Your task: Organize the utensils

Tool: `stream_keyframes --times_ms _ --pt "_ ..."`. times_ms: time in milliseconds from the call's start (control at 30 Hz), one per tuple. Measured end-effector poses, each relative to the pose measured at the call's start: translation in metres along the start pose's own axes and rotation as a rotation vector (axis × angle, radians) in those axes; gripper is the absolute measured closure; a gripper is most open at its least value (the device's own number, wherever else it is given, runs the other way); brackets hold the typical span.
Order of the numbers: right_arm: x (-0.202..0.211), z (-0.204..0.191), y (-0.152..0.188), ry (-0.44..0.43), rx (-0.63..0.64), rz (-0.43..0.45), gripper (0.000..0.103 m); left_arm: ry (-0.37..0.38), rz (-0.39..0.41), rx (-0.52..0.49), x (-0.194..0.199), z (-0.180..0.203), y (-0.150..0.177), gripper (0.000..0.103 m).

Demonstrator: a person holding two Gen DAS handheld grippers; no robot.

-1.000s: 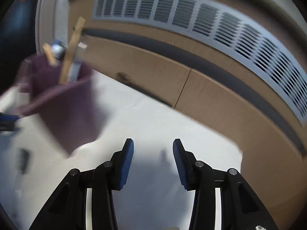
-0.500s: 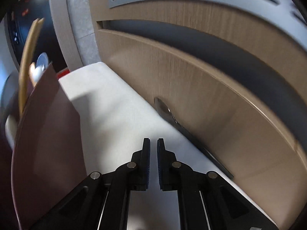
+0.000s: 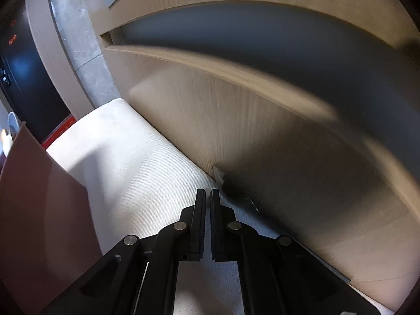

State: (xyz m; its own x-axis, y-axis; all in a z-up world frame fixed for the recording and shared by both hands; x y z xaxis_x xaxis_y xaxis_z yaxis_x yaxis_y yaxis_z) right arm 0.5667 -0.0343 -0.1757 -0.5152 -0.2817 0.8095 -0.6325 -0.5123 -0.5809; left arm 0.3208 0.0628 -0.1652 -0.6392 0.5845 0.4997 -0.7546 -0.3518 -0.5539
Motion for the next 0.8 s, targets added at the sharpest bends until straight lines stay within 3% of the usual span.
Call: stream_keyframes --times_ms 167,267,367,567,667,767,800 --pt "-0.005 0.007 -0.009 0.126 -0.005 0.022 0.103 -0.006 -0.001 -0.003 0.000 0.002 0.001 0.064" --pt "-0.001 0.014 -0.005 0.140 -0.038 0.028 0.103 -0.024 -0.005 -0.019 -0.002 0.005 0.000 0.064" --pt "0.006 0.023 0.004 0.235 -0.016 0.035 0.103 -0.039 -0.008 -0.032 -0.003 0.007 0.001 0.064" --pt "0.038 0.090 0.048 0.359 -0.150 0.011 0.103 -0.050 -0.010 -0.041 -0.006 0.008 0.000 0.064" --pt "0.070 0.115 0.078 0.307 -0.247 0.031 0.100 -0.060 -0.012 -0.053 -0.007 0.009 0.000 0.064" --pt "0.107 0.131 0.097 0.306 -0.296 0.077 0.086 -0.066 -0.013 -0.058 -0.008 0.009 -0.001 0.064" --pt "0.118 0.137 0.104 0.328 -0.309 0.092 0.072 -0.069 -0.014 -0.060 -0.009 0.009 -0.001 0.064"
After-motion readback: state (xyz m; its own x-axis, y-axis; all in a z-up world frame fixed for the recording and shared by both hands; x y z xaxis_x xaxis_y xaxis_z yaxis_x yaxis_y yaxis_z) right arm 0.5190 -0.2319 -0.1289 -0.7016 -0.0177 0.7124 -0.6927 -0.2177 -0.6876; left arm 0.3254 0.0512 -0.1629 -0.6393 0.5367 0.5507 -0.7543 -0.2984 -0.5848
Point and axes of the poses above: each gripper's, at about its wrist camera, not at the fingertips, and x roughly against the way its jaws point, z to its right, y to its underside, the point moved 10 cm from there along -x, roughly the way its jaws point, and after that the axes turned 12 degrees about y, right-handed, at the moved point
